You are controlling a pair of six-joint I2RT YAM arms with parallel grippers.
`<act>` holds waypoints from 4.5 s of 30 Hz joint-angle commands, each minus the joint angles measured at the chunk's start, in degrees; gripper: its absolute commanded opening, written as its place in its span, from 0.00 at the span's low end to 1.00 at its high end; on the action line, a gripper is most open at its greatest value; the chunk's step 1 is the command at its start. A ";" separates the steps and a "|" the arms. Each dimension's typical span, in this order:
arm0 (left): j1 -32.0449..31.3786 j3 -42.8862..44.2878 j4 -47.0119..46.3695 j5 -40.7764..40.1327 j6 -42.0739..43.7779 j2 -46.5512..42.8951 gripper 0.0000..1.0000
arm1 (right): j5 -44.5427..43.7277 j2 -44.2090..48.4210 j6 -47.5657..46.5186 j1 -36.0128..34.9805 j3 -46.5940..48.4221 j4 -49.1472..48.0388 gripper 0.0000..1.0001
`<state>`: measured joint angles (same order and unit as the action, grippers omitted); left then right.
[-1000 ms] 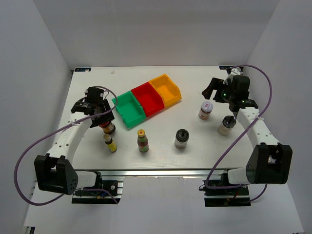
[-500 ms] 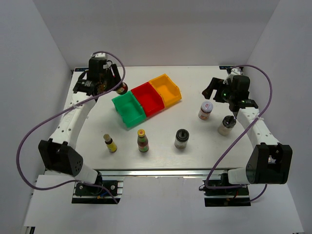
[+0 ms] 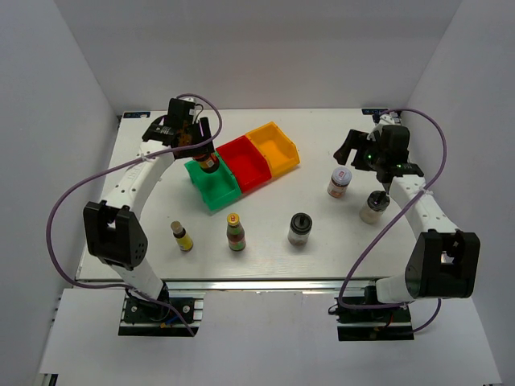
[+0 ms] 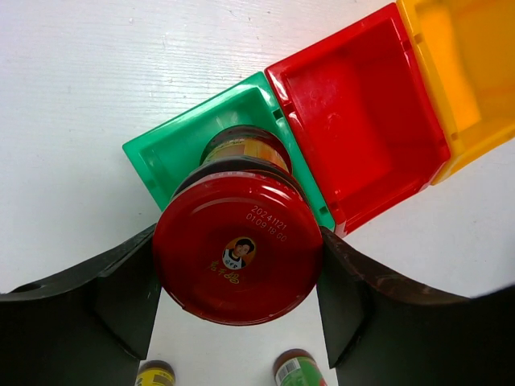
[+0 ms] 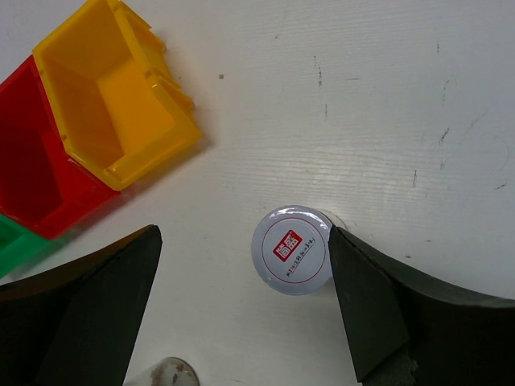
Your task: Organize the condiment bottles
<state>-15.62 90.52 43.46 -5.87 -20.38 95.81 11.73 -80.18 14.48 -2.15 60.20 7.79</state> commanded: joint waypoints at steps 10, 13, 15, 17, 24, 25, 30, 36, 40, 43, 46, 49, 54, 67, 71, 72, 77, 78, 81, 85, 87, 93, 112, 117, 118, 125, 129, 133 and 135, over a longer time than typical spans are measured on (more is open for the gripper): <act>-0.47 6.77 -1.36 -2.66 0.78 2.80 0.07 | -1.44 -2.26 -1.21 0.22 1.84 1.44 0.89; -0.47 7.91 -1.10 -2.39 0.87 5.00 0.07 | -1.62 -2.70 -1.30 0.13 2.02 1.70 0.89; -0.55 8.18 -1.10 -2.57 0.78 6.31 0.07 | -1.53 -2.61 -1.38 0.22 2.02 2.05 0.89; -0.47 8.53 -0.84 -3.18 0.61 7.54 0.10 | -1.53 -2.44 -1.65 0.13 2.02 2.14 0.89; -0.47 8.45 -1.01 -4.06 0.43 9.39 0.35 | -1.97 -0.94 -1.65 0.22 0.88 2.58 0.89; -0.47 8.36 -1.10 -4.24 0.52 9.48 0.39 | -1.88 -0.68 -1.56 0.22 0.62 2.84 0.89; -0.47 8.01 -1.19 -5.55 0.69 9.83 0.55 | -1.09 1.60 -0.95 0.22 -1.40 3.46 0.89; -0.47 7.48 -1.36 -6.26 1.40 8.78 0.74 | -1.97 5.47 -0.86 0.22 -4.12 3.20 0.89; -0.47 6.60 -1.71 -6.26 1.92 7.11 0.95 | -1.97 6.88 -0.95 0.22 -4.92 3.28 0.89; -0.47 6.95 -1.36 -6.87 2.10 6.32 0.98 | -2.15 7.41 -0.95 0.22 -5.10 3.46 0.89; -0.47 7.13 -0.92 -6.79 2.10 5.27 0.98 | -1.71 7.93 -0.95 0.22 -5.01 3.46 0.89; -0.47 6.43 -0.13 -6.35 1.93 2.81 0.98 | -0.83 8.37 -1.38 0.22 -5.10 2.84 0.90; -0.64 -0.68 -1.97 -6.35 -1.48 -5.00 0.98 | 1.29 9.08 -4.19 -2.40 -4.48 2.05 0.89; -0.91 -31.80 -2.07 -13.46 -18.99 -30.06 0.98 | -1.00 8.38 -29.93 -37.90 2.55 5.12 0.89; -0.82 -33.65 -1.36 -16.37 -19.70 -32.44 0.98 | 1.71 4.34 -36.80 -47.49 4.82 9.69 0.89; -0.82 -33.74 -1.45 -16.54 -19.70 -32.70 0.98 | 4.16 3.38 -37.67 -49.42 5.44 10.66 0.89; -0.82 -34.01 -2.07 -15.58 -19.52 -32.09 0.98 | 8.22 -2.16 -37.95 -53.21 8.26 12.43 0.89; -0.82 -34.01 -1.98 -15.66 -19.78 -32.00 0.98 | 7.70 -2.69 -37.51 -54.26 8.52 11.81 0.89; -0.82 -34.79 -2.85 -16.10 -20.66 -32.35 0.98 | 8.04 -5.15 -35.58 -55.15 8.88 8.58 0.89; -0.82 -36.11 -4.35 -16.37 -21.01 -33.41 0.98 | 10.24 -8.58 -34.26 -55.33 9.84 5.93 0.89; -0.82 -36.73 -4.96 -16.63 -21.28 -33.93 0.98 | 12.43 -9.46 -33.20 -55.50 9.76 3.91 0.89; -0.82 -37.96 -5.67 -16.90 -21.10 -34.90 0.98 | 13.94 -11.92 -31.19 -55.77 7.82 -4.19 0.83; -0.82 -39.02 -7.34 -15.40 -20.58 -34.99 0.98 | 6.49 -6.48 -28.02 -55.77 7.38 -7.17 0.14; -0.82 -39.10 -7.16 -15.05 -20.66 -34.46 0.98 | -4.93 -5.95 -28.37 -54.89 10.45 -10.08 0.11; -0.82 -39.10 -7.51 -14.88 -20.58 -34.38 0.98 | -6.35 -6.39 -27.93 -54.45 11.42 -10.16 0.09; -0.82 -39.72 -8.22 -16.10 -20.93 -35.08 0.98 | -5.06 -11.04 -19.85 -43.22 22.39 -11.91 0.05; -0.82 -39.54 -7.69 -16.98 -21.19 -34.55 0.98 | -2.06 -14.55 -18.79 -39.69 26.97 -13.50 0.06; -0.91 -39.28 -7.43 -17.60 -21.28 -33.59 0.98 | -2.58 -19.39 -19.84 -39.15 31.54 -15.26 0.06; -0.82 -38.84 -6.73 -18.74 -21.80 -32.88 0.98 | -4.07 -23.15 -19.93 -38.89 34.09 -15.44 0.06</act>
<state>-16.25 51.07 36.40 -22.35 -41.43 62.52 7.29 -100.57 -6.33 -40.05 88.68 0.38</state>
